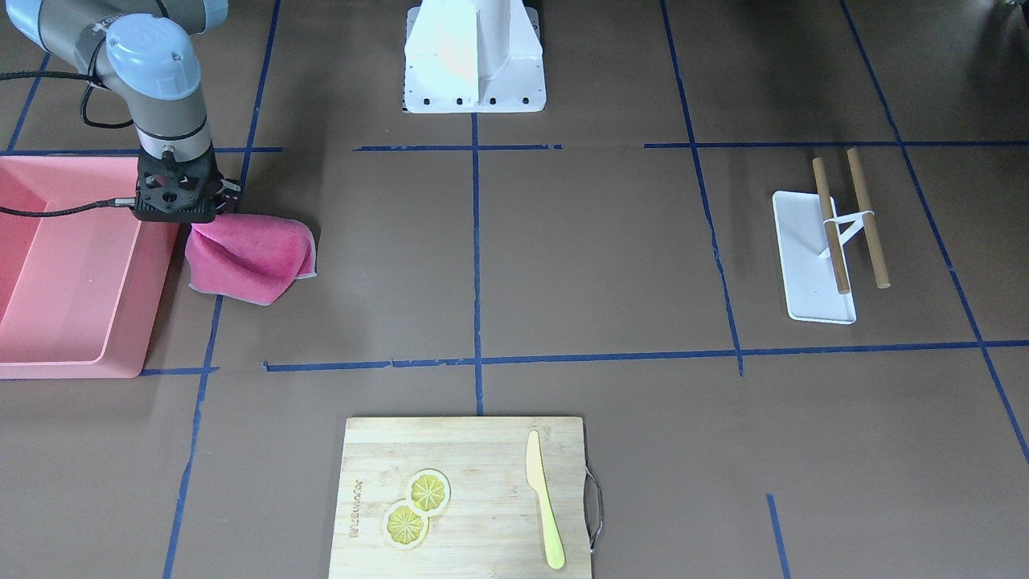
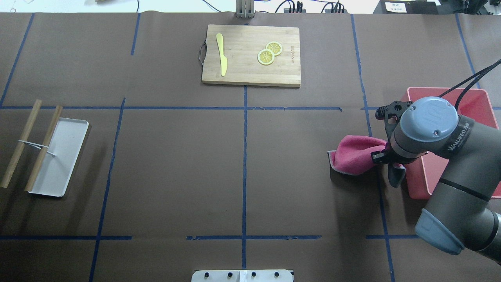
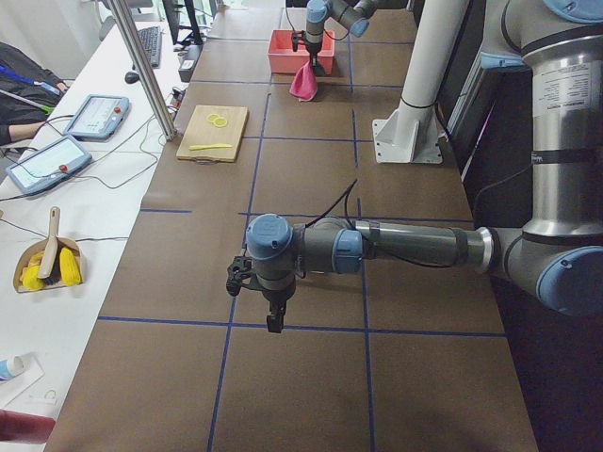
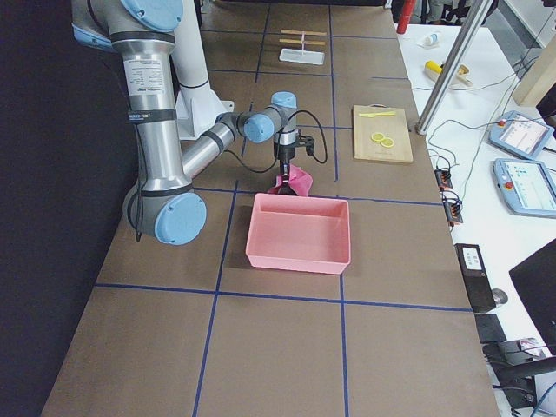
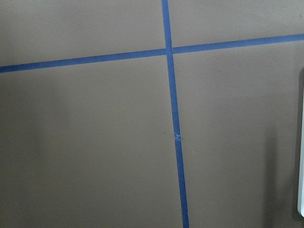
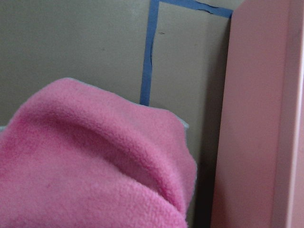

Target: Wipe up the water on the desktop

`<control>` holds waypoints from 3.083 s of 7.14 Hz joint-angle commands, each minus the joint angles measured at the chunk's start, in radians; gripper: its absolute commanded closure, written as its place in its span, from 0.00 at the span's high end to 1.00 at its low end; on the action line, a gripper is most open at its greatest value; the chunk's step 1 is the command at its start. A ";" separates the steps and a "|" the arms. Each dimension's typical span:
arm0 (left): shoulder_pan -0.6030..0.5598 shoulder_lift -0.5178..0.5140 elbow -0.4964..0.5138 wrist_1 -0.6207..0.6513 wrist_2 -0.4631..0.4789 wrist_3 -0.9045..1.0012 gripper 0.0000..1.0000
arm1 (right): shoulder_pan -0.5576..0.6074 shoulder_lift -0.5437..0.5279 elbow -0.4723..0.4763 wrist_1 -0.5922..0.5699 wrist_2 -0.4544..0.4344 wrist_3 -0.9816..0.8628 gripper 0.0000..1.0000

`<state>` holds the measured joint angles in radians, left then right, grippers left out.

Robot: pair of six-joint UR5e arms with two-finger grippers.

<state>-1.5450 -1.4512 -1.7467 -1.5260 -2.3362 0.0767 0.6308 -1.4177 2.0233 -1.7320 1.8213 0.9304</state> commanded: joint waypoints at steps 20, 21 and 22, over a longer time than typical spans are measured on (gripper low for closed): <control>0.002 -0.003 0.006 0.000 0.000 0.008 1.00 | 0.257 0.112 0.119 -0.158 0.277 -0.102 0.00; 0.000 -0.003 0.006 0.000 0.000 0.006 1.00 | 0.361 0.117 0.144 -0.252 0.285 -0.234 0.00; 0.000 -0.003 0.004 0.000 0.000 0.006 1.00 | 0.447 0.114 0.158 -0.324 0.327 -0.371 0.00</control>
<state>-1.5441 -1.4539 -1.7413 -1.5263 -2.3361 0.0829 0.9663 -1.3066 2.1597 -1.9560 2.1091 0.7230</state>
